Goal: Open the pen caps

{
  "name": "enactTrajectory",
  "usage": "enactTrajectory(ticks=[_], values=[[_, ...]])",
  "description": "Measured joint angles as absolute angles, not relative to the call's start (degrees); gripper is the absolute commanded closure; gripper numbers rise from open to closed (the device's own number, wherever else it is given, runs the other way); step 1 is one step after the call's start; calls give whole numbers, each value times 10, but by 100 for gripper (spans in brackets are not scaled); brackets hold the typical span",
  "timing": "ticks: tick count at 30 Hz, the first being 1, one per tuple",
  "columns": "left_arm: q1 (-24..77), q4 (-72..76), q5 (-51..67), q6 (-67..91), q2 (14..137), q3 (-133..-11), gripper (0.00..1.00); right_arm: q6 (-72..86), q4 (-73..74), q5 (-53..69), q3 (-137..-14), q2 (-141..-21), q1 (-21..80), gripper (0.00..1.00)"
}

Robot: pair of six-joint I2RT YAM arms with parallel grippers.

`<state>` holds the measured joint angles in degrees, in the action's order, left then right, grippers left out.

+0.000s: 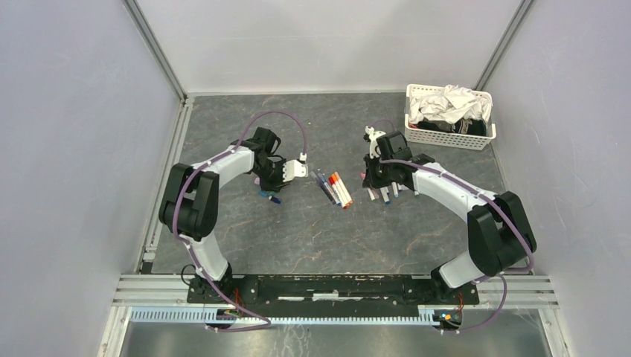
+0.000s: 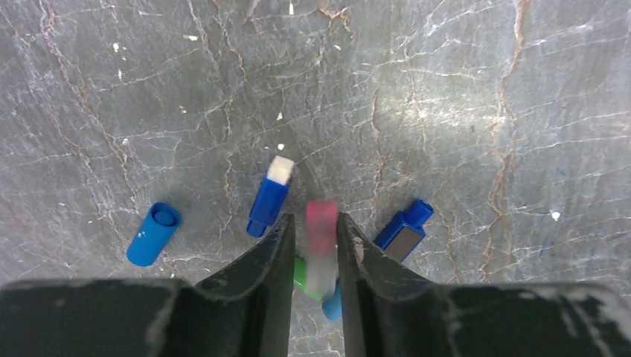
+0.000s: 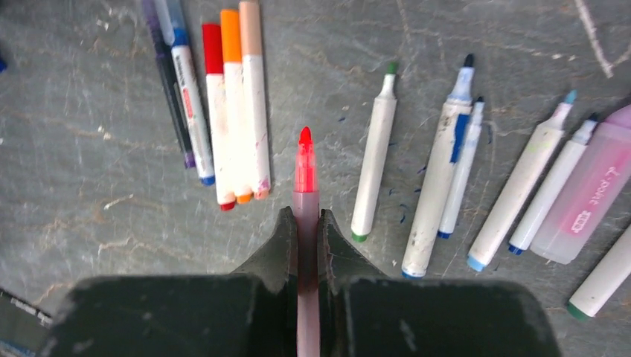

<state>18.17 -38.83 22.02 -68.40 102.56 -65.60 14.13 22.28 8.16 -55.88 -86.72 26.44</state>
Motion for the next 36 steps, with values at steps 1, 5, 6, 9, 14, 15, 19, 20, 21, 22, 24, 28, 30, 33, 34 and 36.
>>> enactTrajectory(ticks=[1, 5, 6, 9, 14, 15, 19, 20, 21, 22, 24, 28, 30, 33, 34, 36], values=[[182, -385, 215, -681, 1027, -656, 59, 143, 218, 74, -559, -868, 264, 100], [181, -379, 206, -671, 1027, -656, 34, 154, 191, 42, -557, -879, 265, 100], [181, -380, 204, -669, 1027, -656, 31, 157, 185, 33, -557, -885, 265, 100], [181, -393, 204, -662, 1027, -664, 8, 163, 172, 5, -557, -903, 265, 100], [180, -441, 212, -636, 1021, -713, 0, 166, 163, -32, -554, -924, 265, 100], [180, -454, 214, -625, 1015, -730, 0, 167, 161, -38, -554, -927, 265, 100], [180, -502, 215, -577, 986, -809, 0, 170, 151, -51, -548, -937, 265, 100], [179, -512, 214, -567, 980, -830, 0, 171, 149, -51, -547, -939, 265, 100], [177, -519, 213, -555, 972, -850, 0, 172, 148, -53, -546, -942, 265, 100], [177, -528, 211, -543, 964, -869, 0, 173, 147, -54, -546, -944, 265, 100], [176, -541, 208, -524, 950, -893, 0, 177, 145, -55, -545, -946, 265, 100], [172, -571, 207, -496, 924, -918, 0, 186, 140, -61, -545, -946, 269, 100], [171, -585, 208, -486, 913, -919, 0, 189, 139, -61, -545, -946, 272, 100], [171, -604, 208, -481, 907, -919, 0, 196, 136, -58, -545, -947, 284, 100], [171, -607, 208, -480, 906, -919, 0, 198, 135, -57, -545, -949, 287, 100], [171, -613, 208, -479, 906, -919, 0, 203, 129, -55, -545, -957, 293, 100]])
